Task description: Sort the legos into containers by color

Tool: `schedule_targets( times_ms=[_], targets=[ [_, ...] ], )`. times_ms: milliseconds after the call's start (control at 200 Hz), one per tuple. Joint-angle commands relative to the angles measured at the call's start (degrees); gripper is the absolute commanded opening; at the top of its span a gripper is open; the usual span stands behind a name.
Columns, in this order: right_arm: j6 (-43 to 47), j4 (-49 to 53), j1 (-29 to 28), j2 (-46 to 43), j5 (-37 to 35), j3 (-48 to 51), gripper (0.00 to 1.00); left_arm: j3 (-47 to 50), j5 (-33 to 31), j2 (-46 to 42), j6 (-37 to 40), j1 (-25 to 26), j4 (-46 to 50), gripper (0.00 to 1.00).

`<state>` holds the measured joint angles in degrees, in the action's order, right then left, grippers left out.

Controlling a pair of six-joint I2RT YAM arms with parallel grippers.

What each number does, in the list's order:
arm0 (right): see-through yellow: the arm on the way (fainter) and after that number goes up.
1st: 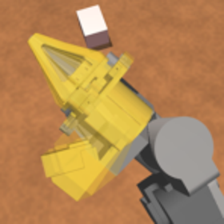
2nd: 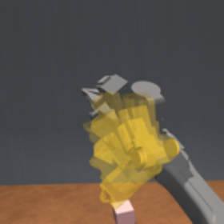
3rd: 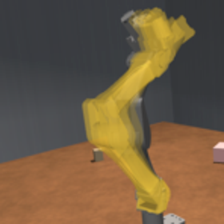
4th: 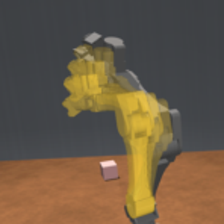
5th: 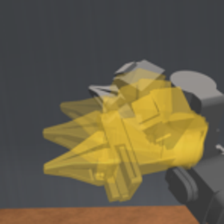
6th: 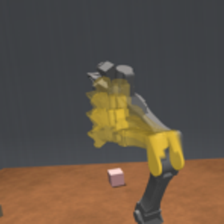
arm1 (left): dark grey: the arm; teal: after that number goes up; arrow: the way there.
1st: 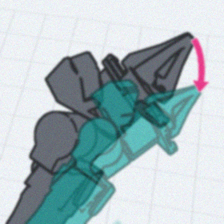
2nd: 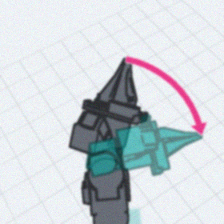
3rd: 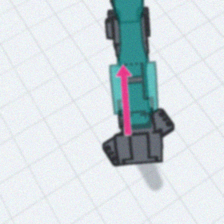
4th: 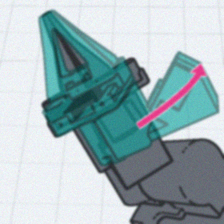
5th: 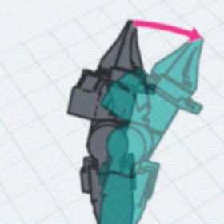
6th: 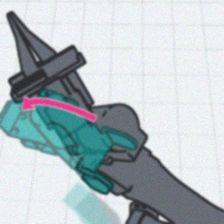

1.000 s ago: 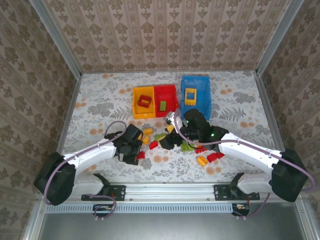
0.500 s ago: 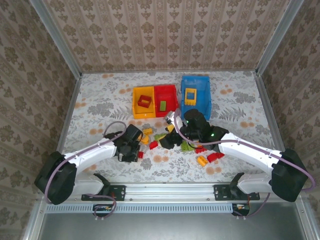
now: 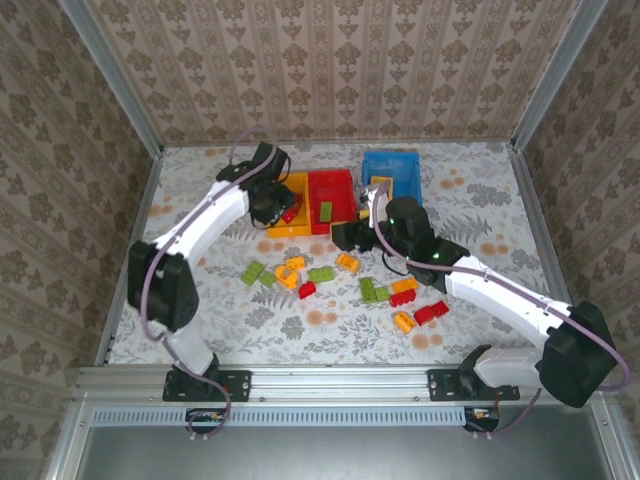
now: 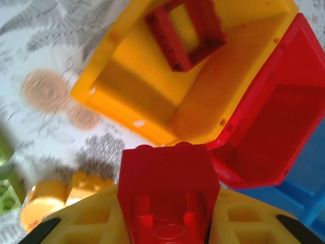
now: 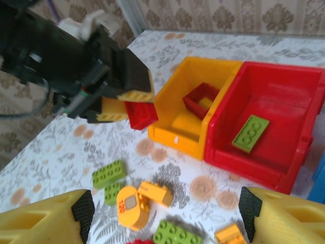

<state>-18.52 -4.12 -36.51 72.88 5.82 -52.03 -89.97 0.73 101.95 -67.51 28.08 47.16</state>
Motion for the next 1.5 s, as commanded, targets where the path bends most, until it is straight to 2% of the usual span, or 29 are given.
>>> schedule_targets(
  times_ms=[0,110,245,320,345,445,570,810,845,930,1050,1160,1255,1335,1495],
  targets=[
    [-2.86,0.52,0.61,2.41,-2.13,-4.73,0.78,-8.25,-2.31,7.22,11.88,-0.86,7.24,0.26],
    [-3.89,2.36,1.19,3.64,-2.53,-6.39,0.78,-14.99,-4.30,13.68,14.03,-1.35,11.48,0.27],
    [-4.67,3.10,1.31,2.88,-2.92,-5.44,0.78,-14.33,-4.32,15.76,14.16,-1.57,9.01,0.29],
    [-4.89,3.80,1.33,2.53,-2.92,-4.57,0.78,-14.28,-2.54,17.19,14.48,-1.53,7.24,0.35],
    [-4.85,4.28,1.36,2.39,-2.92,-4.36,0.78,-14.70,-1.75,17.86,14.63,-3.15,7.17,0.38],
    [-3.48,7.41,1.36,2.56,-3.09,-3.72,0.78,-17.19,-0.38,20.01,15.19,-3.16,9.71,0.48],
    [0.11,14.27,1.36,3.51,-4.42,-3.26,0.78,-16.54,-0.41,18.10,15.21,-2.96,10.15,0.54],
    [5.78,23.89,1.73,3.10,-9.77,-0.35,0.77,-14.00,-0.70,10.56,14.47,-2.27,10.40,0.57],
    [3.85,26.42,2.50,2.86,-11.62,-0.44,0.76,-13.51,-1.02,9.08,14.66,-2.32,10.41,0.57],
    [-5.15,32.12,6.82,2.14,-11.84,-0.08,0.73,-11.63,-1.44,5.20,17.55,1.18,9.34,0.59],
    [-20.10,38.33,11.63,0.26,-12.44,3.17,0.72,-4.25,1.61,-2.16,27.54,5.80,0.54,0.63],
    [-31.38,38.03,14.95,-0.68,-10.77,6.66,0.71,5.69,11.29,-8.83,36.91,10.24,-11.78,0.66],
    [-38.38,36.26,17.34,0.61,-9.21,7.79,0.72,10.61,17.94,-12.16,41.24,13.07,-15.45,0.67],
    [-42.01,33.36,18.61,2.85,-7.31,7.95,0.72,13.13,20.61,-14.30,44.58,15.39,-16.34,0.67],
    [-48.67,34.57,19.38,6.26,-5.70,6.91,0.72,16.66,21.41,-18.11,49.27,18.90,-17.70,0.68]
  ],
)
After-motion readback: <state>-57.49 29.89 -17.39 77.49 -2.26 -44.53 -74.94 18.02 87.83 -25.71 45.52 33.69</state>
